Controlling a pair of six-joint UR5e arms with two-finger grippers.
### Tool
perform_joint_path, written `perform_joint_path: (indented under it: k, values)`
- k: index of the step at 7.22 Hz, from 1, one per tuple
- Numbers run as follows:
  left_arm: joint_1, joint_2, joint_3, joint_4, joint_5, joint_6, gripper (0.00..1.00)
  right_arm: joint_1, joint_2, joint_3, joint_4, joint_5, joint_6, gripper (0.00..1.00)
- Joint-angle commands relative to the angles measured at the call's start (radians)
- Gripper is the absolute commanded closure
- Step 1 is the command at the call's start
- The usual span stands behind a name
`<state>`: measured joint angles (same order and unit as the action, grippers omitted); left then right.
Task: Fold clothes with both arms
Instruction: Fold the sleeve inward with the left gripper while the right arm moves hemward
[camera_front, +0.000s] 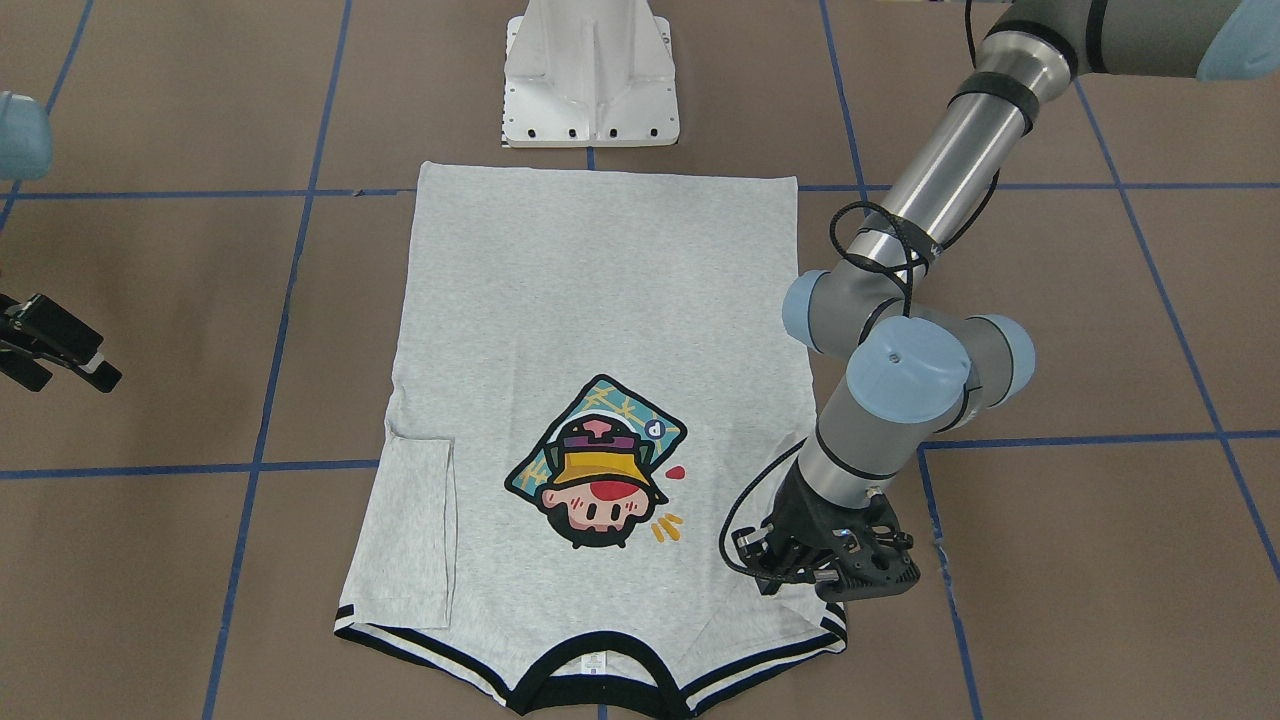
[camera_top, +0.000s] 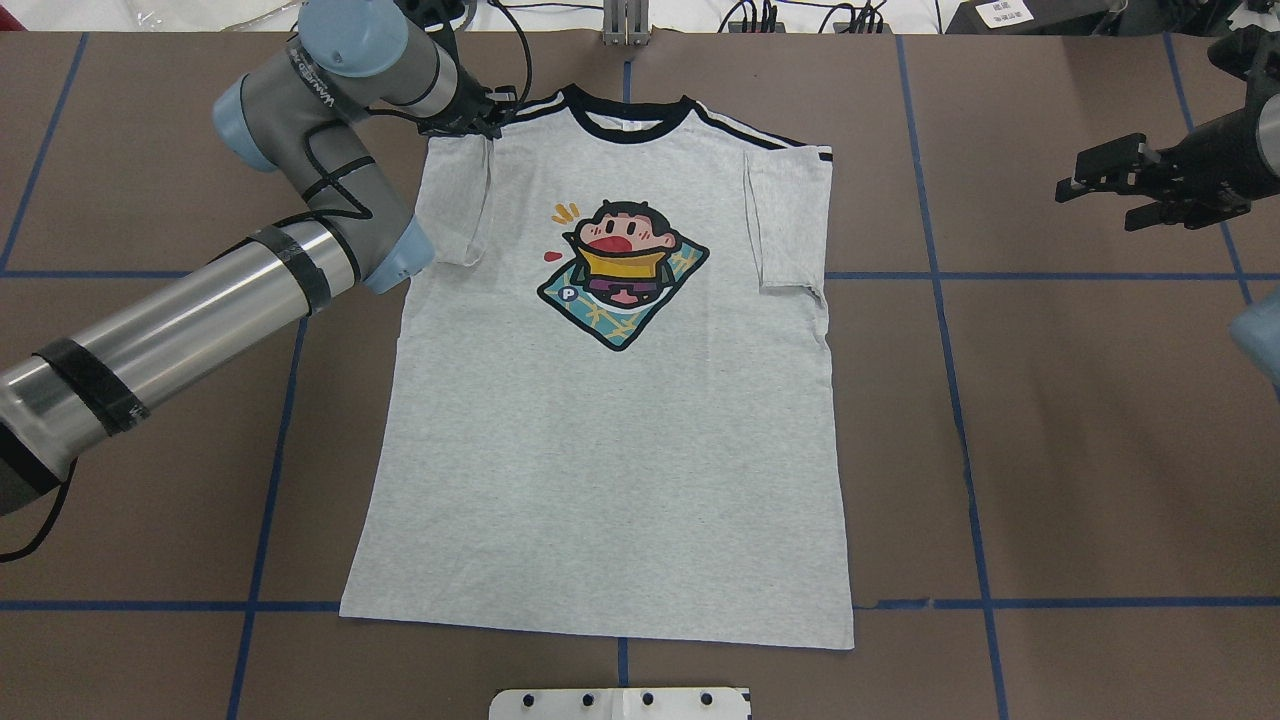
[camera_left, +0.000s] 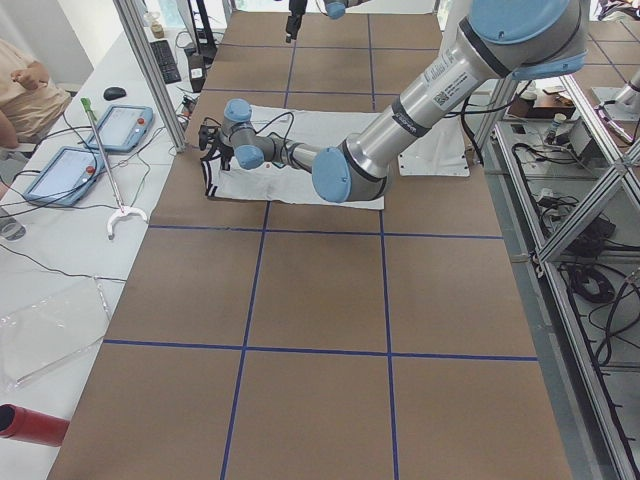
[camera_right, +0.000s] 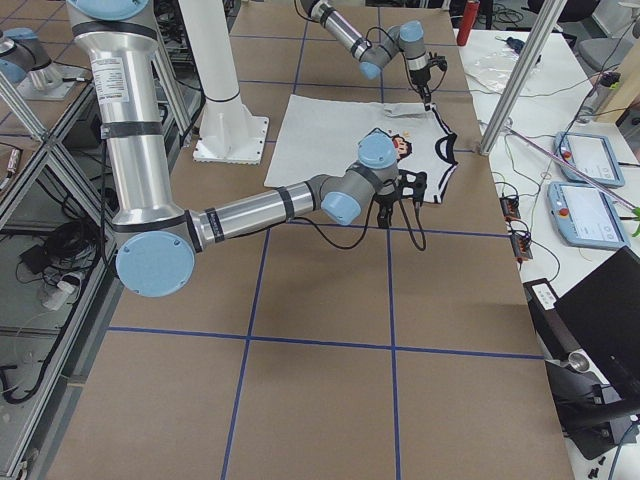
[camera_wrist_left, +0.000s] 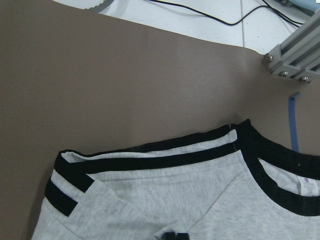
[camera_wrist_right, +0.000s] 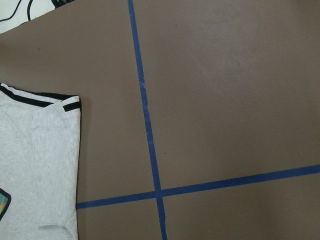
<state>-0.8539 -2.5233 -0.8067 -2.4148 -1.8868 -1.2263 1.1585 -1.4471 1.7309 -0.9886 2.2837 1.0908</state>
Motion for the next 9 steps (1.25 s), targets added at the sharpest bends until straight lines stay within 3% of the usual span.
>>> perform_joint_path:
  k: [1,2,3,5,6,8,9]
  values:
    - [0.004,-0.011,0.038,-0.032,0.009,-0.001,1.00,0.000,-0.003,-0.001,-0.001,-0.001,-0.002,0.00]
    - [0.004,-0.012,0.040,-0.032,0.011,0.001,0.65,0.000,-0.007,-0.002,-0.001,-0.006,-0.002,0.00]
    - [0.004,-0.025,0.037,-0.032,0.002,-0.001,0.49,-0.020,0.002,0.001,-0.010,-0.082,0.000,0.00]
    - [0.000,-0.006,-0.050,-0.021,-0.058,-0.007,0.43,-0.129,0.010,0.002,-0.013,-0.165,0.082,0.00]
    - [-0.001,0.045,-0.156,0.015,-0.105,-0.009,0.42,-0.226,0.010,0.022,-0.013,-0.255,0.232,0.00]
    - [-0.004,0.197,-0.396,0.055,-0.191,-0.010,0.39,-0.392,-0.006,0.114,-0.066,-0.319,0.427,0.01]
    - [-0.005,0.228,-0.449,0.056,-0.207,-0.018,0.39,-0.522,-0.015,0.196,-0.147,-0.399,0.533,0.01]
